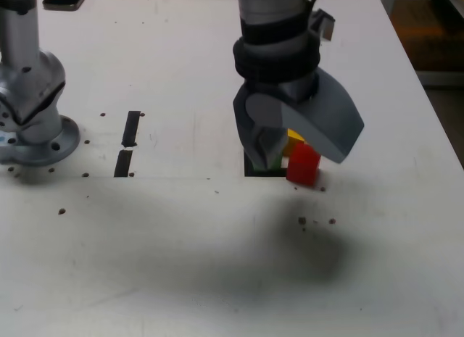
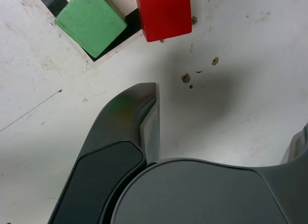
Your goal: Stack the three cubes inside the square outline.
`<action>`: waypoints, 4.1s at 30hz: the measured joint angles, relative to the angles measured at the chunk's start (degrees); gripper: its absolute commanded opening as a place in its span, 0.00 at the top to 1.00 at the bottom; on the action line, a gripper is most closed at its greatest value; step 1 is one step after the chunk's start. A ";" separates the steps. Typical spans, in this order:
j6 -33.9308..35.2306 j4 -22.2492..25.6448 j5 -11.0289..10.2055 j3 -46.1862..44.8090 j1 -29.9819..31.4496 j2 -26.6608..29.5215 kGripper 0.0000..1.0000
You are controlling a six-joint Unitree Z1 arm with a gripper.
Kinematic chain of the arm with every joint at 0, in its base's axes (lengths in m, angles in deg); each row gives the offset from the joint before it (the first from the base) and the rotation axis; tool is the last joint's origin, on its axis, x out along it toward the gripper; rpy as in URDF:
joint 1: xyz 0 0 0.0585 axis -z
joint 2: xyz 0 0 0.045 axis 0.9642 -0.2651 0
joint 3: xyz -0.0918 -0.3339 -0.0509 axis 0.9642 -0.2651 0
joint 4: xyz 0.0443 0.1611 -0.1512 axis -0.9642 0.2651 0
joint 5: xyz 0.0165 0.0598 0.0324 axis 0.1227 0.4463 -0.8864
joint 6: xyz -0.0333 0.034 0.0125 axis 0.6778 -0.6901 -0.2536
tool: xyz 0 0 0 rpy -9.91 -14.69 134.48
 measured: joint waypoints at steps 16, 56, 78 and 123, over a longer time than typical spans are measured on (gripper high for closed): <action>0.03 -0.39 8.44 -1.21 -3.73 -4.88 0.01; -14.17 -10.51 15.95 -6.51 -15.97 -7.08 0.00; -14.55 -11.30 8.38 -11.73 -26.26 -3.79 0.00; -8.84 -17.28 7.74 -14.54 -12.13 0.43 0.02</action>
